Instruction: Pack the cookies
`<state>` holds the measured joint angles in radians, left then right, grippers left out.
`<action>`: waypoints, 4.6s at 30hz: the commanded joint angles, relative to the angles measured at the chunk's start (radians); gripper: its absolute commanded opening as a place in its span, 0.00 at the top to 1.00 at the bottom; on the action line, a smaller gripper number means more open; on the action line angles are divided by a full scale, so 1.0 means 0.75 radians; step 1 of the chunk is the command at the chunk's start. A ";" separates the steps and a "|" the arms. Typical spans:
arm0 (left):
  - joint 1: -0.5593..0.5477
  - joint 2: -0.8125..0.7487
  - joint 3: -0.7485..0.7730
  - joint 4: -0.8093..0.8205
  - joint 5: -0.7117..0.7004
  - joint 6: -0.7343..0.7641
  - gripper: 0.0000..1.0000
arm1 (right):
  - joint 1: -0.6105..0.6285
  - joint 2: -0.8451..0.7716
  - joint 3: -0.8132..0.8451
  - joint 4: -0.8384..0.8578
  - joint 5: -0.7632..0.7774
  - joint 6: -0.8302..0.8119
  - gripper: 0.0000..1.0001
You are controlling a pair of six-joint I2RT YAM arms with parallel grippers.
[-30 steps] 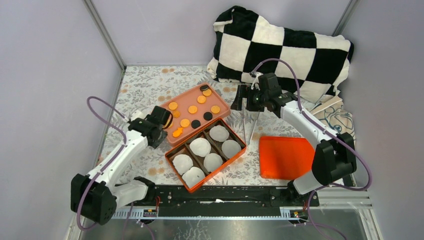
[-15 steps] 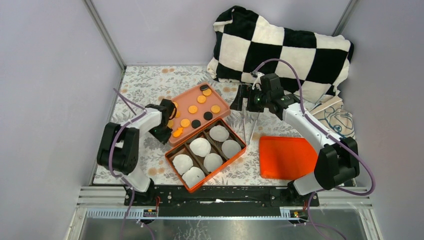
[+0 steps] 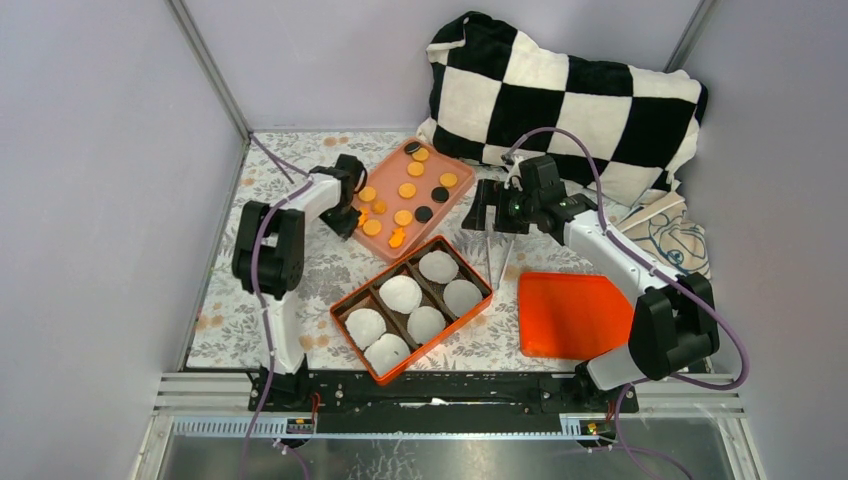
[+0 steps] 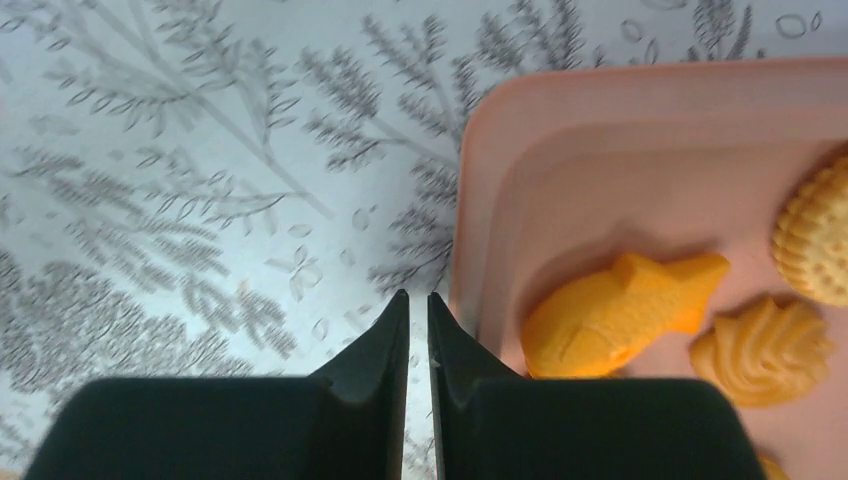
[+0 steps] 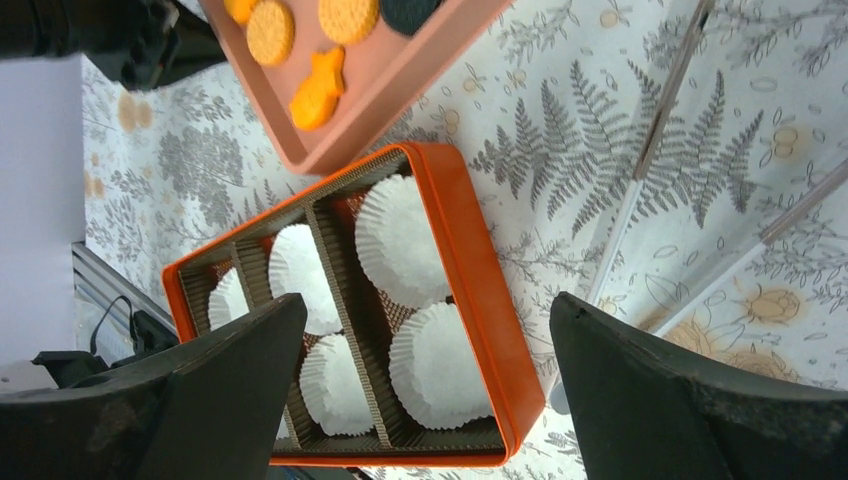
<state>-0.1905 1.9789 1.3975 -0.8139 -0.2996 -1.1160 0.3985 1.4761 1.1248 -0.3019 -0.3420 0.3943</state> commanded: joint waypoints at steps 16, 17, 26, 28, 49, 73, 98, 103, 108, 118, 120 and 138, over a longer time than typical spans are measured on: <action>0.108 0.368 0.402 0.239 0.121 0.065 0.88 | 0.066 -0.004 -0.283 -0.001 -0.189 0.020 0.00; 0.110 0.391 0.442 0.269 0.154 0.070 0.88 | 0.081 -0.003 -0.289 -0.003 -0.195 0.027 0.00; 0.108 0.558 0.715 0.398 0.366 0.205 0.89 | 0.233 -0.052 -0.370 0.013 -0.285 0.131 0.00; 0.096 0.486 0.699 0.387 0.330 0.242 0.90 | 0.265 -0.075 -0.392 0.037 -0.321 0.165 0.00; -0.497 -0.784 -0.371 -0.038 -0.080 0.098 0.86 | 0.319 -0.042 0.012 -0.250 0.279 -0.050 0.01; -0.610 -0.497 -0.526 -0.187 -0.151 -0.056 0.83 | 0.319 -0.236 -0.049 -0.274 0.327 -0.015 0.00; -0.405 -0.383 -0.266 -0.053 -0.393 0.231 0.82 | 0.318 -0.006 0.000 -0.221 0.377 -0.003 0.00; -0.320 -0.349 -0.334 0.041 -0.323 0.298 0.81 | 0.316 0.180 0.116 -0.249 0.449 -0.026 0.00; -0.282 -0.378 -0.371 0.156 -0.321 0.340 0.82 | 0.317 0.277 0.204 -0.270 0.525 -0.044 0.00; -0.426 -0.592 -0.344 0.279 -0.011 0.411 0.82 | 0.216 0.423 0.390 -0.382 0.687 -0.092 0.00; -0.451 -0.569 -0.351 0.346 0.084 0.413 0.82 | 0.186 0.429 0.406 -0.430 0.724 -0.088 0.00; -0.645 -0.283 -0.359 0.557 0.376 0.450 0.83 | 0.029 0.140 -0.151 -0.359 0.613 0.035 0.00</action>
<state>-0.6704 1.7382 1.1271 -0.4519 -0.0677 -0.8017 0.4278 1.6108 1.0077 -0.6098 0.1596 0.3981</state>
